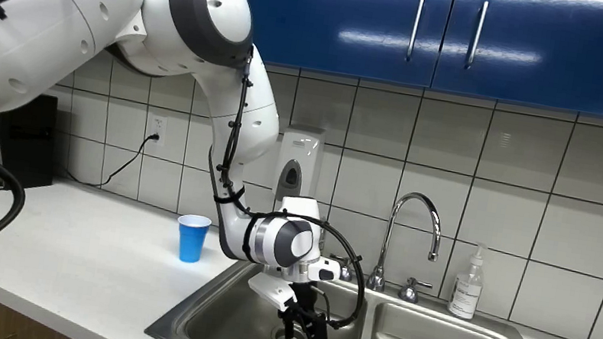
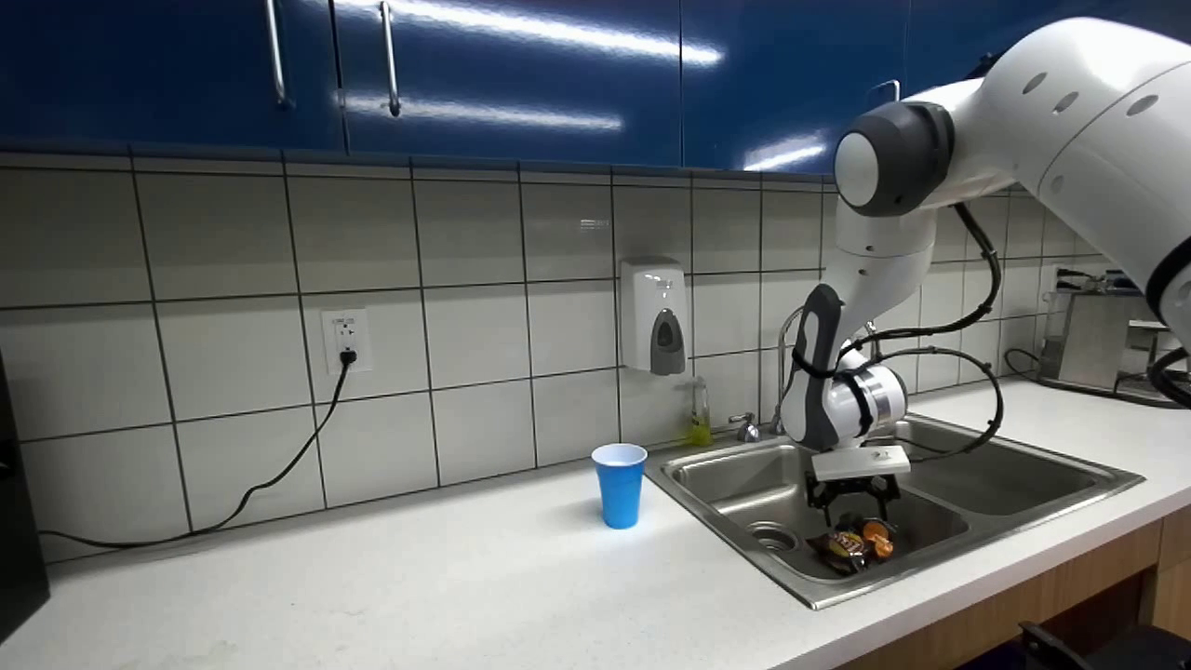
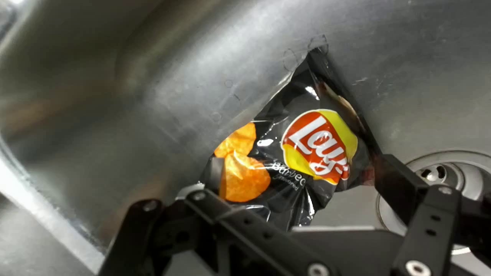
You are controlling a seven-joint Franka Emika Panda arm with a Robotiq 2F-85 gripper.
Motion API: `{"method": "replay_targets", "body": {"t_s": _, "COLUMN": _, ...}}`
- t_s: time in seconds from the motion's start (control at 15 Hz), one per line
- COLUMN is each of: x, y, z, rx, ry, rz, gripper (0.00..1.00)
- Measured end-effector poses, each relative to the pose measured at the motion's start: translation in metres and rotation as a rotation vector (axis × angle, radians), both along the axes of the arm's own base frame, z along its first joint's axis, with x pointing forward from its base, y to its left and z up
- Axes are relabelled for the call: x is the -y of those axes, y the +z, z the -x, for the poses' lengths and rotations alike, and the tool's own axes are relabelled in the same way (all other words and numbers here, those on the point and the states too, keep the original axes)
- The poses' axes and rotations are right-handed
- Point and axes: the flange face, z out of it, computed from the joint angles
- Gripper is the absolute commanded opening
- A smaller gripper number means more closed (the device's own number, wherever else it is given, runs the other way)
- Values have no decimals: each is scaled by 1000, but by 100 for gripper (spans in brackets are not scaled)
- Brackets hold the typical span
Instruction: Remove the chip packet from the sink
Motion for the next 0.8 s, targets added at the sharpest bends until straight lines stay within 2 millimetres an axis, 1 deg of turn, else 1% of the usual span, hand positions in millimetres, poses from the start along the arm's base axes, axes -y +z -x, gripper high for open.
{"method": "replay_targets", "body": {"t_s": 0.27, "x": 4, "y": -18, "z": -11, "rx": 3, "ry": -16, "rz": 6, "gripper": 100}}
{"method": "replay_targets", "body": {"t_s": 0.6, "x": 19, "y": -31, "z": -22, "rx": 5, "ry": -37, "rz": 26, "gripper": 100}}
{"method": "replay_targets", "body": {"t_s": 0.8, "x": 24, "y": -39, "z": -26, "rx": -2, "ry": -41, "rz": 35, "gripper": 100}}
